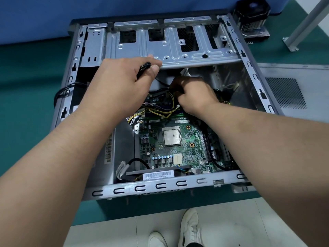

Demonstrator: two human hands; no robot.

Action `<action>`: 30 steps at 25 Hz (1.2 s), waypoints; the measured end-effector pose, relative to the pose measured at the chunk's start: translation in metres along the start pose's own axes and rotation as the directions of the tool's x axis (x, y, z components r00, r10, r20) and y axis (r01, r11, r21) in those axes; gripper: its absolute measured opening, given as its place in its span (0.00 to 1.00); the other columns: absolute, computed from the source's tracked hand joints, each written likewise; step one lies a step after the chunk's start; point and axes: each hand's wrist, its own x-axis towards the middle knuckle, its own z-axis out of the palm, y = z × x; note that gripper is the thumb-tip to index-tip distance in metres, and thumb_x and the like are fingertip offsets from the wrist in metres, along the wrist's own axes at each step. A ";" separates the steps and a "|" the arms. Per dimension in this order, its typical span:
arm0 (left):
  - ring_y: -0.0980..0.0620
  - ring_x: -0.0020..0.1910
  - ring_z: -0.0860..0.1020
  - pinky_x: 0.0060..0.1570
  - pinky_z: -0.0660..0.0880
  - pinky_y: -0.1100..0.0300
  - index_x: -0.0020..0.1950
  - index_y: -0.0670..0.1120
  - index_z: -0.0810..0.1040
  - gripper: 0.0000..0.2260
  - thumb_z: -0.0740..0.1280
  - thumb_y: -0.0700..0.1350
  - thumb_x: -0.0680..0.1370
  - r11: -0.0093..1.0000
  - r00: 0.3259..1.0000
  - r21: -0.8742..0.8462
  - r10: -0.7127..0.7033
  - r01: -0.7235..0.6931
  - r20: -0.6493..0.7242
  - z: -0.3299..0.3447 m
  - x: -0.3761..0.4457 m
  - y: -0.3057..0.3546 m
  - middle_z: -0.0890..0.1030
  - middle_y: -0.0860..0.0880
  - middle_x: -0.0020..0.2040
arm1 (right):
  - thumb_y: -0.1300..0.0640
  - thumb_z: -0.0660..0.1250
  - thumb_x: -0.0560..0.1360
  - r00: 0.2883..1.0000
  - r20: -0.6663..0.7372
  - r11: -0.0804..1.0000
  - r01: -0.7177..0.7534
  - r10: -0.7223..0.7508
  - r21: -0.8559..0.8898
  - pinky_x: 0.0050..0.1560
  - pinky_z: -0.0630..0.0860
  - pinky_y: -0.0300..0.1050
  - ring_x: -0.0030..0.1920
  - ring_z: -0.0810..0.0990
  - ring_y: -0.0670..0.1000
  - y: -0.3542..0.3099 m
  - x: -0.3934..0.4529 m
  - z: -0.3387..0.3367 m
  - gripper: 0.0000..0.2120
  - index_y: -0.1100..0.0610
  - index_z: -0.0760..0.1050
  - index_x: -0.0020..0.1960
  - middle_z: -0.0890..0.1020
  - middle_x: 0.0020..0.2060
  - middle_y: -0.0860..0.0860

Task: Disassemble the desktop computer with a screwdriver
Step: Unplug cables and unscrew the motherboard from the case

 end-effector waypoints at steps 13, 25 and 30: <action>0.58 0.58 0.80 0.56 0.75 0.67 0.69 0.61 0.78 0.15 0.61 0.57 0.84 0.998 0.999 0.023 0.051 -0.051 0.020 0.000 -0.004 0.000 0.76 0.63 0.71 | 0.54 0.65 0.80 1.000 0.022 0.986 -0.008 0.004 0.168 0.44 0.71 0.41 0.43 0.77 0.55 0.000 0.000 -0.004 0.11 0.46 0.77 0.61 0.81 0.51 0.54; 0.50 0.61 0.70 0.61 0.67 0.55 0.61 0.48 0.82 0.20 0.58 0.59 0.84 0.998 0.998 0.057 -0.039 0.042 -0.043 -0.007 -0.008 0.002 0.75 0.50 0.59 | 0.57 0.62 0.82 0.962 0.173 0.912 -0.256 0.209 0.320 0.31 0.68 0.38 0.37 0.77 0.44 -0.021 -0.079 -0.078 0.07 0.54 0.74 0.59 0.81 0.45 0.51; 0.57 0.50 0.73 0.51 0.71 0.59 0.61 0.47 0.80 0.27 0.53 0.65 0.82 0.986 0.985 -0.004 -0.170 0.170 0.014 -0.006 -0.002 0.007 0.69 0.59 0.53 | 0.58 0.59 0.79 0.921 0.336 0.930 -0.283 0.196 0.235 0.32 0.69 0.41 0.40 0.79 0.47 -0.029 -0.087 -0.122 0.11 0.52 0.75 0.59 0.81 0.48 0.50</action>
